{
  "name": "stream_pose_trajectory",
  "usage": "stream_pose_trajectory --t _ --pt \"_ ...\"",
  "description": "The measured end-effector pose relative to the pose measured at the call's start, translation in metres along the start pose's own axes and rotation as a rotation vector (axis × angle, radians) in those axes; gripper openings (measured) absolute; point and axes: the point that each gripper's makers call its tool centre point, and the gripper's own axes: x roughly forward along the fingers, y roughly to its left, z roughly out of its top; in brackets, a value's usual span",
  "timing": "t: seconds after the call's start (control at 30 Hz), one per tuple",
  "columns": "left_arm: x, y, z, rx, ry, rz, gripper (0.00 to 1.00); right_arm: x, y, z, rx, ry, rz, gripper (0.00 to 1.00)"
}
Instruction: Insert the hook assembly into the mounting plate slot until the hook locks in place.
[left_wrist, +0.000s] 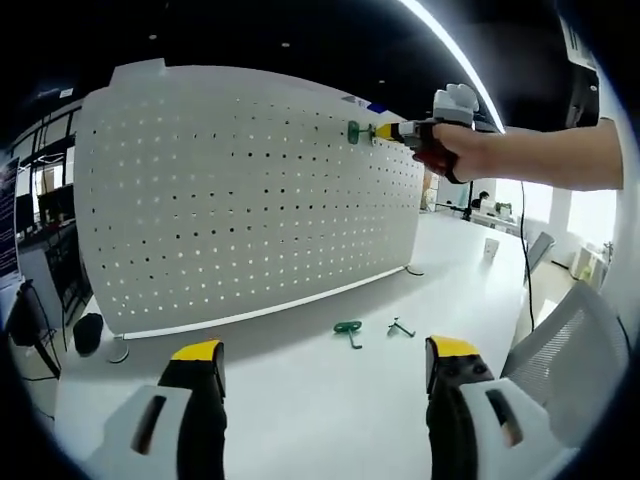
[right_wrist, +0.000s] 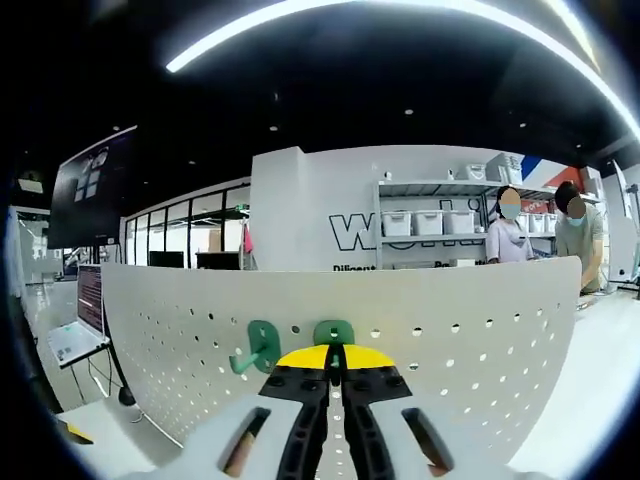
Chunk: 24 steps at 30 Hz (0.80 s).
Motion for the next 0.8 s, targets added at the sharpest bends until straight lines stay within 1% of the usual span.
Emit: stream_pose_trajectory --t 0.2,0.37,0.6,0.67,0.8 --pt "-0.0006 0.0010 -0.0003 -0.002 0.000 0.003 0.84 0.0002 0.0008 -0.0014 0.015 -0.009 -0.036 0.01" --pt "-0.0005 0.0006 -0.0005 -0.003 -0.001 0.001 0.84 0.0012 0.0005 -0.0021 -0.009 -0.021 -0.055 0.02" --pt "-0.0002 0.0004 -0.0001 -0.004 -0.001 0.000 0.84 0.0008 0.0002 -0.0028 -0.031 -0.035 -0.069 0.02" --pt "-0.0002 0.0005 -0.0002 -0.001 -0.001 0.001 0.84 -0.0003 -0.0005 -0.0033 -0.024 -0.042 -0.070 0.02" --pt "0.0002 0.0004 -0.0001 -0.004 -0.002 -0.001 0.84 0.0010 -0.0008 -0.0029 -0.030 -0.039 -0.069 0.02"
